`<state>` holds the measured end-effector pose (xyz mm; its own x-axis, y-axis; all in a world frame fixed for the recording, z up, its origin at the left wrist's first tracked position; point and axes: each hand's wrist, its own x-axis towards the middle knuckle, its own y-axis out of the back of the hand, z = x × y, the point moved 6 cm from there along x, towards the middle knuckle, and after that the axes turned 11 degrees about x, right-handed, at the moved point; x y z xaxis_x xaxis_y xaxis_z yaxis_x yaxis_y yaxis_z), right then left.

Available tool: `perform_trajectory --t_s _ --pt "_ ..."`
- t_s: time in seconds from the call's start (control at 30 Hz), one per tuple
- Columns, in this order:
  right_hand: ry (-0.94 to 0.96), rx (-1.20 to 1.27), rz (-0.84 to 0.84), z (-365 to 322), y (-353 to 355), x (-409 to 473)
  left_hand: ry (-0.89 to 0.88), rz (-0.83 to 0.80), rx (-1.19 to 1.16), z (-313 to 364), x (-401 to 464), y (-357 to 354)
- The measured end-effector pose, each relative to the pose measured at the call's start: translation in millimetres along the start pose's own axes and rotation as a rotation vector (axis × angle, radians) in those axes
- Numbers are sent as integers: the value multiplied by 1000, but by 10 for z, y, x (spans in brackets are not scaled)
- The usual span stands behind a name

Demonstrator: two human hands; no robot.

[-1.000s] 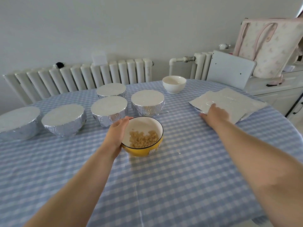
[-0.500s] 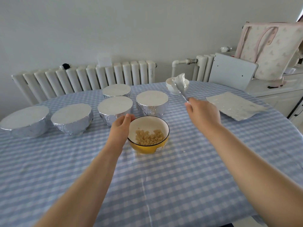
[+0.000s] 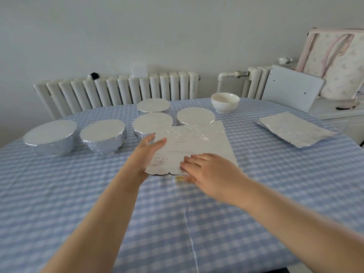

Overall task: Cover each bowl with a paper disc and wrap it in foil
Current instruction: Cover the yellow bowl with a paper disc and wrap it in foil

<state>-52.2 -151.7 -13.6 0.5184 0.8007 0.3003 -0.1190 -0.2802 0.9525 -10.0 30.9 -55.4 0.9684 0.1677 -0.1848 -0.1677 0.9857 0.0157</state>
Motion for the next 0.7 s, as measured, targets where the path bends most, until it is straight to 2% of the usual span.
perform_trajectory --t_s 0.1,0.13,0.23,0.33,0.37,0.43,0.53,0.6,0.7 --pt "-205 150 -200 -21 140 46 -47 75 165 37 -12 23" --pt "-246 196 -197 13 203 70 -67 60 205 68 -27 4" --pt "-315 265 -34 186 458 198 -105 95 295 238 -56 122" --pt "-360 276 26 449 556 334 -258 148 583 650 -112 233" --pt "-365 268 11 528 551 397 -332 117 735 782 -127 176" --pt "-336 203 -126 603 432 525 -477 -20 1122 928 -162 -103" --pt "-290 76 -339 648 86 606 -538 -166 1557 754 -140 -502" --pt "-314 63 -384 688 -96 577 -505 -180 1671 549 -91 -589" --pt "-356 127 -371 704 -216 517 -488 -147 1700 340 -75 -599"
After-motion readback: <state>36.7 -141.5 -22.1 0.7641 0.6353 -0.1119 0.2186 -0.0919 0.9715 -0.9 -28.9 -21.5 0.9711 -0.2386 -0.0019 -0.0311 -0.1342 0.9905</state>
